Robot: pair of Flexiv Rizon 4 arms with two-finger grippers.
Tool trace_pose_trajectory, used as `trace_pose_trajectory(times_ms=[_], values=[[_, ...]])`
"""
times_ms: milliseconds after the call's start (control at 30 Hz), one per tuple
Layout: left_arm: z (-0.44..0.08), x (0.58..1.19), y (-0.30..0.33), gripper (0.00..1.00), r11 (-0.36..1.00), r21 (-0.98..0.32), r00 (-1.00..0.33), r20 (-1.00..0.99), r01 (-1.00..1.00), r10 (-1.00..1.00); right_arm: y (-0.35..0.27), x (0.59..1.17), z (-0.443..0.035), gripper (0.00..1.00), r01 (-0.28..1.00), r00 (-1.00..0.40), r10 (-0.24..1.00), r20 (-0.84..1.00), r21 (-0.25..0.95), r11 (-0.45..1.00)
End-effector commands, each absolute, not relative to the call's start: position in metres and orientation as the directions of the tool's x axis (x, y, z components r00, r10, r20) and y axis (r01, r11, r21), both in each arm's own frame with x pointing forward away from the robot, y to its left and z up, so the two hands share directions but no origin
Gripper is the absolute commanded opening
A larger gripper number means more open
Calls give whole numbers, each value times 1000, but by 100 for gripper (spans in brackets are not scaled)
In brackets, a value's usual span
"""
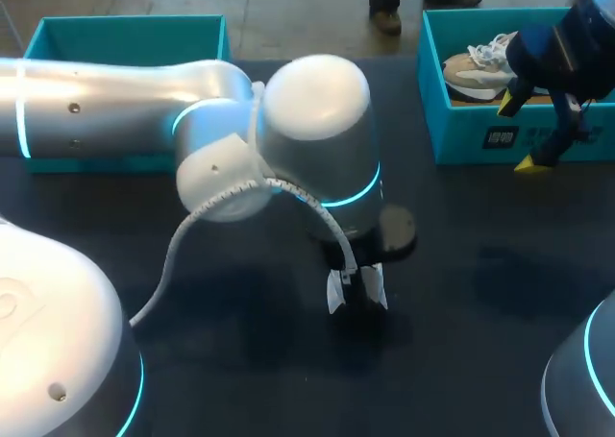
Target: Take the shoe out of the shoebox, open the shoe tongue, remove and reinsert the insole, then place the shoe into the shoebox
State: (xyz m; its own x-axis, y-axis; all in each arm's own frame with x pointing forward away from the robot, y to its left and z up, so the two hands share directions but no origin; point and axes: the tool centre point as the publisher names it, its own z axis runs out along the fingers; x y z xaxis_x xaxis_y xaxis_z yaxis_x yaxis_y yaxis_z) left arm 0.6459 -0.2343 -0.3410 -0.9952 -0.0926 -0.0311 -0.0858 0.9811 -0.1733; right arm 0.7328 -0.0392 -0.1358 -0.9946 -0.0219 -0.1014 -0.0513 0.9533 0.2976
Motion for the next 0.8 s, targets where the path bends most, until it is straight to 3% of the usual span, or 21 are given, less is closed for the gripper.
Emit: trace_pose_trajectory(times_ms=[33,700,733,800], values=[[-367,652,-249,100,980,-169,-993,-27,-106,-112,-38,735,-136,100,-50,-995,-21,-98,295,954],[-404,660,-258,100,992,-81,-994,-39,-95,-99,-38,735,-136,100,-50,-995,-21,-98,295,954],[-405,661,-257,95,993,-72,-994,-44,-98,-101,-38,735,-136,100,-50,-995,-21,-98,295,954],[-405,661,-257,74,993,-70,-994,-43,-98,-101,-38,735,-136,100,-50,-995,-21,-98,295,954]])
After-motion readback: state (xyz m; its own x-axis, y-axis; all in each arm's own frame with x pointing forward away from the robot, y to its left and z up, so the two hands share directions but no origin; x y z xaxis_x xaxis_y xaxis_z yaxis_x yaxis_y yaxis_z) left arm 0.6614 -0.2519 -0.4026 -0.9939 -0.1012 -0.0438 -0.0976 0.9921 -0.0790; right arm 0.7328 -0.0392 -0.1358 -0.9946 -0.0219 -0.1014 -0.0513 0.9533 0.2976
